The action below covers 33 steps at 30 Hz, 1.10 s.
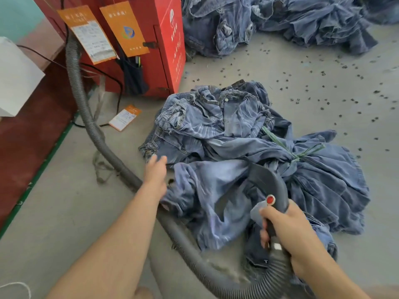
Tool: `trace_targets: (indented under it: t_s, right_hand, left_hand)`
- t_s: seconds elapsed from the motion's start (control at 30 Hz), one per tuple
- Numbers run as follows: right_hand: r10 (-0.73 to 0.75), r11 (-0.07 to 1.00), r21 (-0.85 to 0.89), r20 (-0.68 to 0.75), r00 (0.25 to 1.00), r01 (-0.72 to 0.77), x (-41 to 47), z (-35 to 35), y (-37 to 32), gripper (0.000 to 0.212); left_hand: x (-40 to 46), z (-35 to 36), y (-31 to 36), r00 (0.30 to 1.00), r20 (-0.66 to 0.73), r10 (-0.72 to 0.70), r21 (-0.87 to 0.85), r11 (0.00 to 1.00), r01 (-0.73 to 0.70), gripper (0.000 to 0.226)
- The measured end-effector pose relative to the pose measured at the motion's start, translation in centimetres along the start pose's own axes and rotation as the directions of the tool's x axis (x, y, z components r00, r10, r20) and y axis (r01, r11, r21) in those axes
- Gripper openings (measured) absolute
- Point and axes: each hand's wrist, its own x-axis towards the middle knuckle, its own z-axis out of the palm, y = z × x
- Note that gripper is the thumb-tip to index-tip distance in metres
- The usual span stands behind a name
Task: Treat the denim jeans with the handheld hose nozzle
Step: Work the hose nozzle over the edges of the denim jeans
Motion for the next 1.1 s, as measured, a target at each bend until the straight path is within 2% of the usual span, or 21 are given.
trace_targets:
  t_s: [0.03,0.07,0.1,0.13,0.17,0.2,0.23,0.27,0.3,0.33,0.4,0.43,0.5,0.57,0.63,0.7,0.8,0.83,0.9,0.97,1.1]
  right_hand:
    - [0.014,1.000,0.006,0.002,1.000,-0.014,-0.4,-0.6,0.7,0.019]
    - [0.034,0.999,0.010,0.009,0.999,-0.035,-0.7,-1.0,1.4,0.018]
    - [0.060,0.998,-0.003,0.011,0.998,-0.060,-0.8,-1.1,2.1,0.018]
    - [0.082,0.996,-0.023,0.007,0.997,-0.082,-0.8,-1.1,2.9,0.018]
    - [0.101,0.993,-0.058,0.003,0.995,-0.100,-0.9,-1.0,3.7,0.018]
    - [0.109,0.988,-0.105,-0.005,0.994,-0.109,-0.9,-0.7,4.5,0.018]
    - [0.108,0.980,-0.165,-0.007,0.994,-0.108,-0.9,-0.4,5.2,0.018]
    - [0.112,0.971,-0.212,-0.009,0.994,-0.111,-0.9,-0.1,5.9,0.019]
    - [0.125,0.966,-0.227,-0.008,0.992,-0.123,-1.0,0.2,6.4,0.021]
    - [0.138,0.967,-0.212,-0.012,0.990,-0.138,-1.0,0.3,6.8,0.022]
    - [0.155,0.969,-0.192,-0.018,0.988,-0.156,-0.7,0.3,7.1,0.022]
    - [0.158,0.969,-0.191,-0.015,0.987,-0.157,-0.6,0.1,6.9,0.021]
    - [0.156,0.973,-0.170,0.006,0.988,-0.153,-0.5,-0.5,6.4,0.021]
    - [0.150,0.974,-0.180,0.049,0.988,-0.139,-0.5,-0.9,5.8,0.021]
    - [0.143,0.970,-0.211,0.099,0.985,-0.120,-0.9,-1.2,5.2,0.022]
    - [0.140,0.975,-0.190,0.139,0.980,-0.112,-1.5,-1.3,4.5,0.023]
    - [0.133,0.987,-0.118,0.189,0.973,-0.112,-2.7,-1.1,3.5,0.024]
    - [0.116,0.989,-0.108,0.194,0.974,-0.096,-3.3,-1.0,3.1,0.024]
    - [0.066,0.995,-0.088,0.193,0.979,-0.049,-4.8,-0.9,2.2,0.023]
    - [0.026,0.995,-0.097,0.189,0.982,-0.008,-6.2,-0.8,1.5,0.022]
    - [-0.013,0.993,-0.114,0.153,0.988,0.031,-9.7,-0.6,0.9,0.023]
  left_hand:
    - [0.3,-0.1,0.2,0.974,-0.138,0.178,0.207,0.967,-0.148,0.045]
    - [-0.2,-0.2,-0.2,0.926,-0.159,0.344,0.416,0.873,-0.253,0.036]
    - [-1.2,0.1,-1.4,0.903,-0.045,0.427,0.549,0.765,-0.335,0.026]
    - [-2.4,0.7,-3.1,0.904,0.155,0.400,0.636,0.659,-0.401,0.020]
    - [-3.7,1.5,-5.3,0.907,0.356,0.224,0.713,0.562,-0.419,0.016]
    - [-4.7,2.5,-7.4,0.880,0.475,-0.001,0.787,0.448,-0.424,0.022]
    - [-5.6,3.5,-9.3,0.853,0.483,-0.198,0.854,0.320,-0.409,0.052]
    - [-5.9,4.2,-11.3,0.858,0.412,-0.306,0.911,0.173,-0.375,0.092]
    - [-6.2,4.6,-12.9,0.882,0.349,-0.317,0.936,0.067,-0.346,0.125]
    - [-6.3,4.7,-14.2,0.914,0.314,-0.256,0.944,-0.014,-0.328,0.140]
    - [-6.2,3.7,-16.1,0.966,0.255,-0.036,0.962,-0.086,-0.258,0.138]
    - [-6.0,2.9,-16.4,0.981,0.190,0.043,0.981,-0.046,-0.188,0.131]
    - [-5.2,0.8,-16.2,0.999,0.041,0.021,0.976,0.213,-0.044,0.096]
    - [-3.9,-1.1,-14.9,0.997,0.082,-0.008,0.899,0.433,-0.071,0.044]
    - [-3.3,-2.4,-11.8,0.982,0.184,0.029,0.798,0.579,-0.167,0.048]
    - [-3.5,-2.8,-7.3,0.964,0.262,0.051,0.758,0.607,-0.238,0.053]
    - [-4.5,-3.4,-0.8,0.930,0.367,-0.016,0.826,0.465,-0.318,0.016]
    - [-5.4,-3.7,1.3,0.918,0.389,-0.079,0.852,0.411,-0.325,0.025]
    - [-7.5,-4.6,4.2,0.875,0.415,-0.250,0.875,0.375,-0.307,0.065]
    - [-9.4,-4.7,5.5,0.847,0.421,-0.324,0.861,0.437,-0.261,0.092]
    - [-12.0,-3.6,5.1,0.883,0.403,-0.239,0.731,0.665,-0.154,0.063]
